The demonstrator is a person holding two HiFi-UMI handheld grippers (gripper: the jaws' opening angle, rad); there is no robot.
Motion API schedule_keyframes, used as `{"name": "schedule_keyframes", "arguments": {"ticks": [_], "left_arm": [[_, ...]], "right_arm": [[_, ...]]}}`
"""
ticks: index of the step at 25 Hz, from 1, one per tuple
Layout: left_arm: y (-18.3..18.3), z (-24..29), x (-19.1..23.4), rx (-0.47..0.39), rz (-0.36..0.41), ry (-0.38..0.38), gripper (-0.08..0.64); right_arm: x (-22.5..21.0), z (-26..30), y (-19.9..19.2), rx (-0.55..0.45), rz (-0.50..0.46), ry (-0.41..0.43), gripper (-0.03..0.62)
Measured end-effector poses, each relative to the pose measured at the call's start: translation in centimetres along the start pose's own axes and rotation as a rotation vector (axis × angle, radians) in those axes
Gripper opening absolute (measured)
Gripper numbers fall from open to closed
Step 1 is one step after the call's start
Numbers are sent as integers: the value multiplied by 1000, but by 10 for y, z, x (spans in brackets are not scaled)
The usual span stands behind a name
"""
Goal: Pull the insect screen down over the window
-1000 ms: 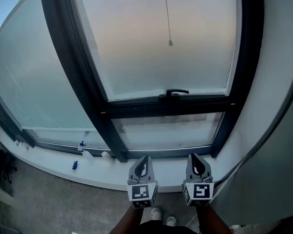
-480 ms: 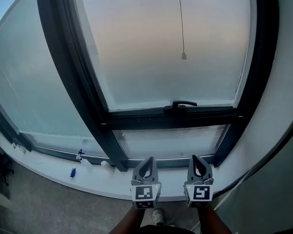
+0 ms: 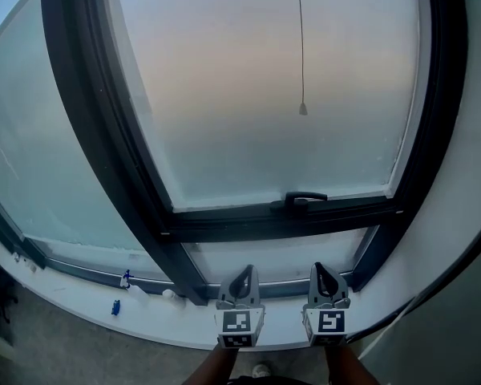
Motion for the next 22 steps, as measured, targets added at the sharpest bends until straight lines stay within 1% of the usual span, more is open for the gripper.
{"name": "schedule_keyframes", "arguments": {"ticks": [3, 7, 9, 11, 14, 18, 22], "left_arm": [[4, 13, 5, -14, -20, -17, 3], [9, 29, 10, -22, -17, -41, 3], [12, 36, 13, -30, -21, -41, 3], [14, 43, 16, -35, -21, -37, 3], [16, 55, 16, -42, -19, -26, 3], [20, 70, 14, -38, -12, -10, 3], [32, 87, 19, -51, -22, 20, 3]], "right_arm": [[1, 12, -4, 2, -1, -10, 3], [0, 23, -4, 13, 26, -23, 3], [0, 29, -2, -1, 26, -21, 3], [-1, 35, 2, -9, 25, -18, 3], [-6, 44, 4, 6, 13, -13, 3], [-14, 59, 1, -24, -10, 14, 3], [-24, 81, 19, -66, 0, 27, 3]]}}
Point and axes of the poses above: the fingertips, and each gripper's own axes: z forward along the fingers, x to its left, y out of its top, the point moved 4 cm from there along -z, backward along the fingers, and after that the axes turned 4 degrees about z, right-handed, at the moved point
